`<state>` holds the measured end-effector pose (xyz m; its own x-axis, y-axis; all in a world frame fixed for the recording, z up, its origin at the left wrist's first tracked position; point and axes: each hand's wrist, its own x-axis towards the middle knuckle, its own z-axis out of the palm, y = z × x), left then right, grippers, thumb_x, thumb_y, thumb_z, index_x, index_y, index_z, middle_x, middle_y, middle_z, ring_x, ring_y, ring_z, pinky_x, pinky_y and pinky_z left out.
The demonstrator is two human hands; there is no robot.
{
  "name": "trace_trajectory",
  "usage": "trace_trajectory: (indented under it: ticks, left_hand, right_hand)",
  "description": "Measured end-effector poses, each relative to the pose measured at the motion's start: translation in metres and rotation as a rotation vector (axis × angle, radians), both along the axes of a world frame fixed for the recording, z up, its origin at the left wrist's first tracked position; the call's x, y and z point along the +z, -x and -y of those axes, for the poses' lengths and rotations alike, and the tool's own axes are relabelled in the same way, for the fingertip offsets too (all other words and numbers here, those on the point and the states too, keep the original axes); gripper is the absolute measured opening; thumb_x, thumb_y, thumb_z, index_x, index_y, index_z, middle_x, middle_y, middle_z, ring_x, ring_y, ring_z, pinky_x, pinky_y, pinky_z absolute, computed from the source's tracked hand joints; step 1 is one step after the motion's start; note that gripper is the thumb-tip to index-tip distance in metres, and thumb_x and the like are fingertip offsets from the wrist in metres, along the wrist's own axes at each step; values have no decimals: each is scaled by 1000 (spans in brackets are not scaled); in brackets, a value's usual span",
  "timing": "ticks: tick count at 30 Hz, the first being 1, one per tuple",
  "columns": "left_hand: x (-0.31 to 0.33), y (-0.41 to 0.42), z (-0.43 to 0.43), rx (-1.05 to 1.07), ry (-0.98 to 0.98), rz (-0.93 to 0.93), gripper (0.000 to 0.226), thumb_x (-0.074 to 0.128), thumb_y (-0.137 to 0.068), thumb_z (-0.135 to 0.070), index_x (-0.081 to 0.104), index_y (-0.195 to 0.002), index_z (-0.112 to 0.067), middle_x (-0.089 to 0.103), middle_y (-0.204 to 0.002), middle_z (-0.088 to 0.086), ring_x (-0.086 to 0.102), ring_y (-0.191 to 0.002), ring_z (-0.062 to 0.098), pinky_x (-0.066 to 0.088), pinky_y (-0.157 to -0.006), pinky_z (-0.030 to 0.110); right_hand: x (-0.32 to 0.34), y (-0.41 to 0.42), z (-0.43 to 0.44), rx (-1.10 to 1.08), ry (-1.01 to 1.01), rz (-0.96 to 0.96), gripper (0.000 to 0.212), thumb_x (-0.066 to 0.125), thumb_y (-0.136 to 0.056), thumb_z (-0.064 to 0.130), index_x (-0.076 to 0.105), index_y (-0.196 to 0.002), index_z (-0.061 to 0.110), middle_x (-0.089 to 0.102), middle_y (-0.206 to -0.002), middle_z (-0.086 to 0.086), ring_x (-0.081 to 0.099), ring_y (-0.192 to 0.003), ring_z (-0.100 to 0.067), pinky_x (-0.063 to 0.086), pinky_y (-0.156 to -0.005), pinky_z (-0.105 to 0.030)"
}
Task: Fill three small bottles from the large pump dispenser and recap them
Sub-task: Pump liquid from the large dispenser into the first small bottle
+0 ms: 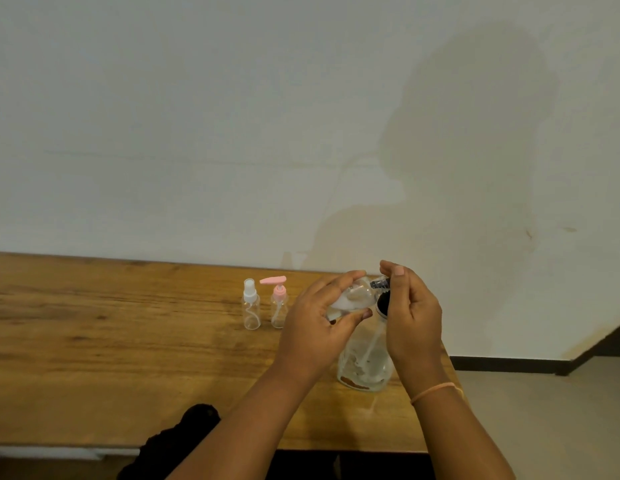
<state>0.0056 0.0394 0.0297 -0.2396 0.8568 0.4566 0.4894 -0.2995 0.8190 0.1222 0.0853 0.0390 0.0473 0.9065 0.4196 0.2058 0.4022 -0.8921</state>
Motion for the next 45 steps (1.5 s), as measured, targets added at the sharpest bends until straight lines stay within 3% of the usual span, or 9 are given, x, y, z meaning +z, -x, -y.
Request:
trace_trajectory:
  ticks: [4,10,17,22,29,34,37,41,45]
  left_hand:
    - [3,0,0,2,-17,11,57,76,-77,-25,47,-115,-57,56,-113,-26,50,-110,-11,38,-87,1]
    - [6,-2,3,-7,-44,9,56,76,-77,-24,48,-117,-54,57,-113,-24,50,-110,-11,36,-87,0]
    - [2,1,1,-4,-15,-13,56,76,-78,-25,50,-119,-52,55,-112,-28,51,-109,-8,39,-87,2]
    - [4,0,2,7,-40,-4,55,76,-77,-26,49,-119,-52,55,-111,-28,50,-109,-10,39,-88,3]
    - [5,1,2,-6,-45,-9,56,75,-79,-24,48,-119,-52,55,-112,-27,50,-109,-10,38,-87,2]
    - [1,1,1,-6,-18,-18,55,75,-79,-24,48,-119,-51,53,-110,-31,49,-109,-12,38,-87,1]
    - [2,0,1,-5,-18,-13,57,75,-79,-25,46,-117,-56,53,-111,-30,48,-109,-12,38,-87,1]
    - [5,0,0,-14,-35,-3,56,75,-79,-24,48,-119,-51,56,-114,-24,49,-111,-9,38,-87,2]
    - [4,0,-1,-14,-25,4,56,75,-78,-25,48,-120,-51,56,-115,-24,49,-111,-10,37,-88,1]
  right_hand:
    - [6,4,2,1,2,-53,26,36,-92,45,60,-97,41,64,-103,20,60,-103,-3,50,-88,-26]
    - [9,4,3,-27,-37,-45,38,36,-92,39,67,-106,22,61,-95,26,58,-97,9,42,-79,-7]
    - [3,6,6,-34,5,-38,24,35,-92,41,59,-87,43,65,-97,19,60,-95,2,47,-78,-17]
    - [8,9,5,-15,19,-105,26,37,-91,40,63,-94,35,67,-102,12,61,-100,-5,50,-84,-25]
    - [11,6,7,-31,9,-56,22,43,-99,27,64,-98,28,67,-105,7,60,-103,-7,47,-81,-18]
    - [4,7,5,-32,18,-45,25,37,-91,46,61,-92,39,67,-99,13,62,-96,-4,51,-81,-24]
    - [5,7,4,-26,21,-70,26,36,-91,43,61,-91,39,66,-97,14,62,-95,-3,53,-82,-28]
    - [12,8,5,-14,5,-102,26,38,-91,40,63,-94,35,67,-104,8,58,-113,-15,50,-93,-36]
    - [14,6,4,-12,-5,-71,22,41,-94,35,63,-92,37,67,-102,13,60,-105,-6,50,-87,-28]
